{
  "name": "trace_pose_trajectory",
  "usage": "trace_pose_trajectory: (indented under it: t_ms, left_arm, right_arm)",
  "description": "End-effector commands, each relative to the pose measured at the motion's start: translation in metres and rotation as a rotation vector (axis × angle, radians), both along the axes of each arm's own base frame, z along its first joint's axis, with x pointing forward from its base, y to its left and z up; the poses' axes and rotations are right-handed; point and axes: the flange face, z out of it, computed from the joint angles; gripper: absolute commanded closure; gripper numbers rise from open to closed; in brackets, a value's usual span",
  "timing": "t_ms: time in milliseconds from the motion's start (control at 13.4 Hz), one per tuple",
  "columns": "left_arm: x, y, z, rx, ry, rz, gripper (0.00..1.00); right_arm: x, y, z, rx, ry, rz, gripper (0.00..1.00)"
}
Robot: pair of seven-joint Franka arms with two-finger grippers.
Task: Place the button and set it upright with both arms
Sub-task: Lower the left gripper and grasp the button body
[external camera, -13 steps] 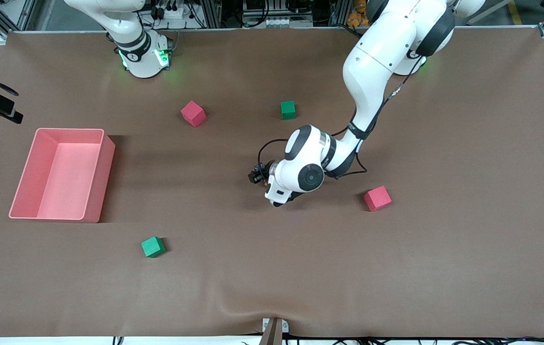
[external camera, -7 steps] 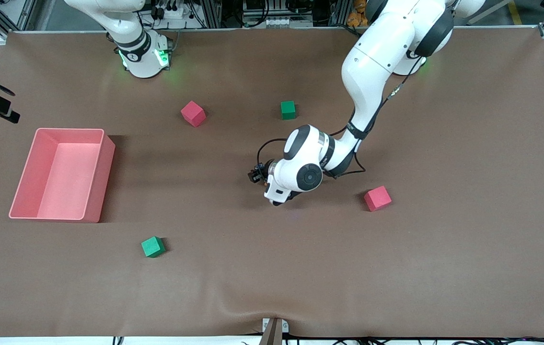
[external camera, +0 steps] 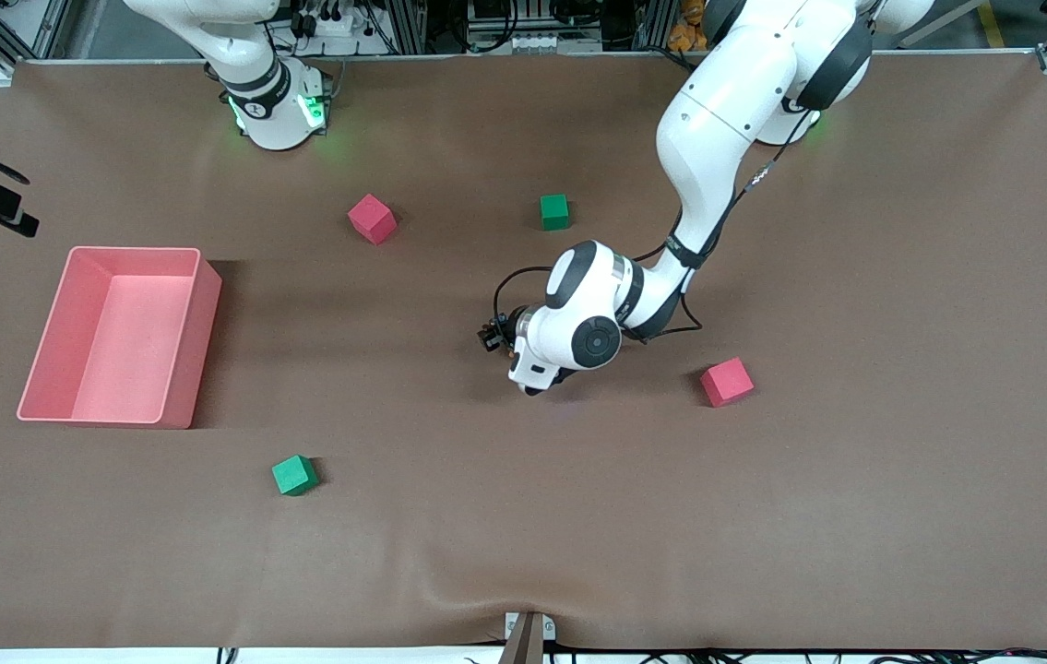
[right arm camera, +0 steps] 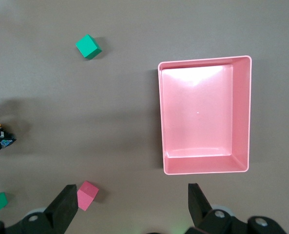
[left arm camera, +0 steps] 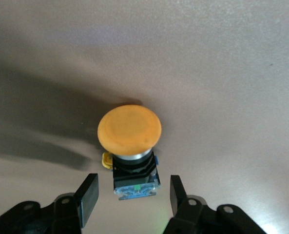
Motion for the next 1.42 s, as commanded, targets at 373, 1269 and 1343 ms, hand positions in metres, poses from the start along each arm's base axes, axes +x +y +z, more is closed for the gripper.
trace_pose_trajectory:
  t_ms: [373,1269,1343]
  left_arm:
    - [0.003,-0.002,-0.008,-0.005,0.014,0.026,0.72]
    - [0.048,0.022,0.102,0.133,-0.210,0.121,1.00]
    - [0.049,0.023,0.115,0.149,-0.239,0.124,1.00]
  right_arm:
    - [0.004,0.002,-0.002,0.002,0.006,0.000,0.00]
    - [0.004,0.000,0.002,0.000,-0.010,-0.004,0.00]
    - [0.004,0.000,0.002,0.000,-0.010,-0.004,0.00]
